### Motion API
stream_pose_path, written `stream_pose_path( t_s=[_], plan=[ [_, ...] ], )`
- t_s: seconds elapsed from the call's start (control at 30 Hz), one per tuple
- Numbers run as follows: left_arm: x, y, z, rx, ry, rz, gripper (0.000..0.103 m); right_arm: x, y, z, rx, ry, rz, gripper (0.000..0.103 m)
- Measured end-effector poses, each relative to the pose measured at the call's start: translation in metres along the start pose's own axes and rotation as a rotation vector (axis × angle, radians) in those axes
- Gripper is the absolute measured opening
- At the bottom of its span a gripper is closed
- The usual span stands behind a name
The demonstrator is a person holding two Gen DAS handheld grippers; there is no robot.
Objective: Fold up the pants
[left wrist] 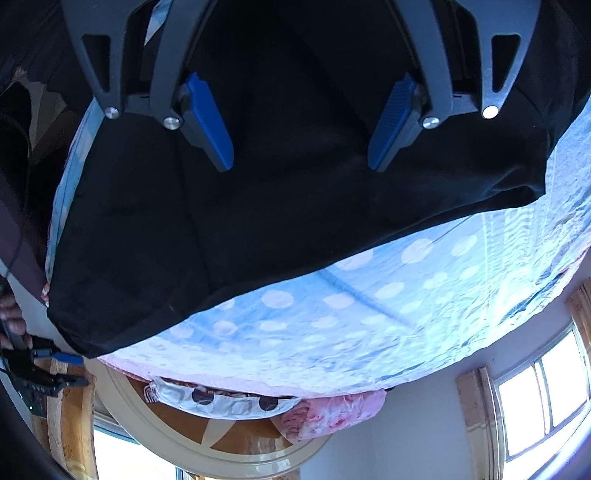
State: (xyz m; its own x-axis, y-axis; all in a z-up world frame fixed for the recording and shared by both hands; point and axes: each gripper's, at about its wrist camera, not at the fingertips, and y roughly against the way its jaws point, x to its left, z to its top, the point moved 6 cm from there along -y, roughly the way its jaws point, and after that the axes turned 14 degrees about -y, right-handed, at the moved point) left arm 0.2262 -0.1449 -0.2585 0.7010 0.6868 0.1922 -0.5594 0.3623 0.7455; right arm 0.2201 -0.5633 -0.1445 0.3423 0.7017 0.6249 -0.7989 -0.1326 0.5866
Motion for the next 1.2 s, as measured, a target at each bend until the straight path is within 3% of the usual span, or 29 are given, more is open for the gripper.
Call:
stream_pose_path(
  t_s=[0.07, 0.2, 0.27, 0.47, 0.57, 0.73, 1.0, 1.2],
  plan=[
    [-0.001, 0.002, 0.004, -0.006, 0.012, -0.005, 0.078, -0.007, 0.009, 0.023, -0.052, -0.001, -0.044, 0.053],
    [-0.014, 0.015, 0.024, -0.073, -0.009, -0.031, 0.078, -0.044, 0.015, 0.038, -0.046, -0.129, -0.163, 0.053],
    [-0.026, 0.016, 0.038, -0.107, -0.032, -0.059, 0.078, -0.057, 0.023, 0.027, -0.025, -0.183, -0.146, 0.053],
    [-0.060, -0.006, 0.063, -0.094, -0.142, -0.113, 0.078, -0.087, 0.049, -0.019, -0.030, -0.307, -0.099, 0.053],
    [-0.066, -0.012, 0.069, -0.085, -0.133, -0.145, 0.078, -0.097, 0.056, -0.033, -0.022, -0.347, -0.095, 0.053],
    [-0.071, -0.020, 0.070, -0.067, -0.109, -0.167, 0.078, -0.096, 0.048, -0.039, 0.025, -0.401, 0.007, 0.053],
    [-0.072, -0.026, 0.061, -0.044, -0.110, -0.160, 0.078, -0.102, 0.027, -0.048, 0.091, -0.476, 0.030, 0.053],
    [-0.076, -0.028, 0.061, -0.041, -0.127, -0.152, 0.078, -0.110, 0.028, -0.049, 0.076, -0.536, 0.100, 0.053]
  ],
)
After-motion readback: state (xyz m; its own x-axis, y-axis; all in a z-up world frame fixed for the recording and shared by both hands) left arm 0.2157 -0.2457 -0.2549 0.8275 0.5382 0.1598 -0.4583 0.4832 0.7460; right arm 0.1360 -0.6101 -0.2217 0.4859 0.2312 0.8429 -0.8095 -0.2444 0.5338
